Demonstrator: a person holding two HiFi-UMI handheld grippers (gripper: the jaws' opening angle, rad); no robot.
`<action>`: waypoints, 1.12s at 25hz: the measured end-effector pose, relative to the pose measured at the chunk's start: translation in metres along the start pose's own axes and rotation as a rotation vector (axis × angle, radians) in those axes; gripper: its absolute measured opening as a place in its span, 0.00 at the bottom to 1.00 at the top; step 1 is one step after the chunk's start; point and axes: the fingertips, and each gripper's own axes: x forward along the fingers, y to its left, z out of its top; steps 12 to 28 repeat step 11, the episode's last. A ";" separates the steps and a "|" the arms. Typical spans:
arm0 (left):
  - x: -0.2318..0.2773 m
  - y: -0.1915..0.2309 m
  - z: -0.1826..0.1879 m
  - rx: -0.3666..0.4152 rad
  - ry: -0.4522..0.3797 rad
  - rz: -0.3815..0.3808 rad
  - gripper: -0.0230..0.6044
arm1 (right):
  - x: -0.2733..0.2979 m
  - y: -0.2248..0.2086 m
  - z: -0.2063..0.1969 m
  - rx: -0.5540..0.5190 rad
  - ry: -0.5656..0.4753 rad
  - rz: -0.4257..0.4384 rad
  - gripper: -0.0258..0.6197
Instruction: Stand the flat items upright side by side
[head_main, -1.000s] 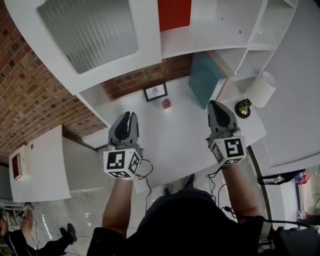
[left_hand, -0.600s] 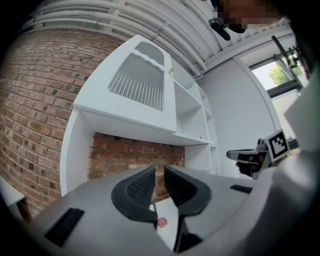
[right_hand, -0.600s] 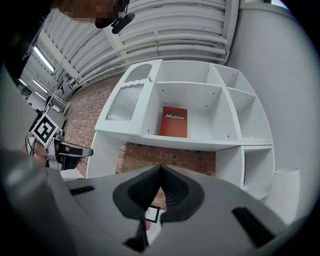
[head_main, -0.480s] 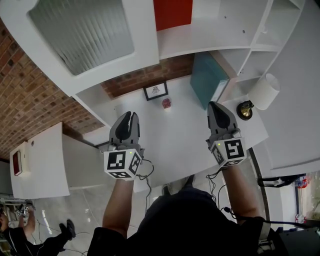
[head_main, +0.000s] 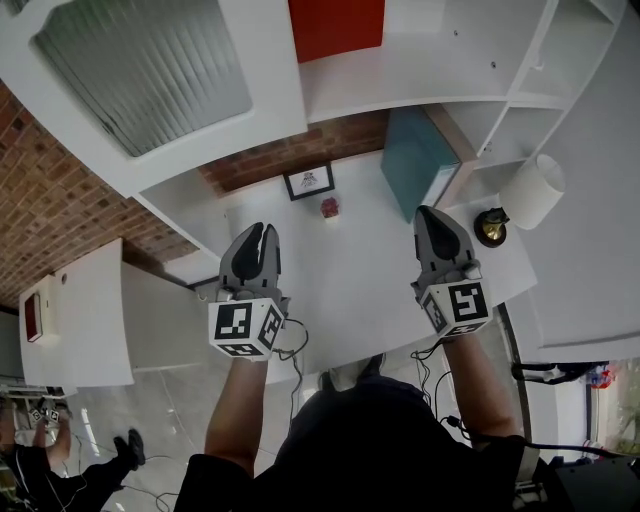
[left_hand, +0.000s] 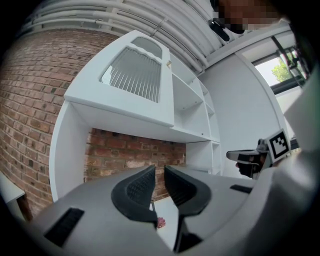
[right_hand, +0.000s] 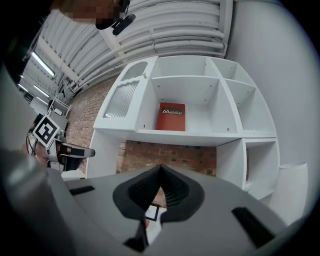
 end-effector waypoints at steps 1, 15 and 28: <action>0.002 -0.001 -0.001 0.000 0.002 0.004 0.12 | 0.002 -0.002 -0.001 0.001 0.001 0.005 0.04; 0.035 -0.021 -0.013 0.017 0.026 0.030 0.12 | 0.017 -0.031 -0.020 0.016 0.009 0.049 0.04; 0.035 -0.021 -0.013 0.017 0.026 0.030 0.12 | 0.017 -0.031 -0.020 0.016 0.009 0.049 0.04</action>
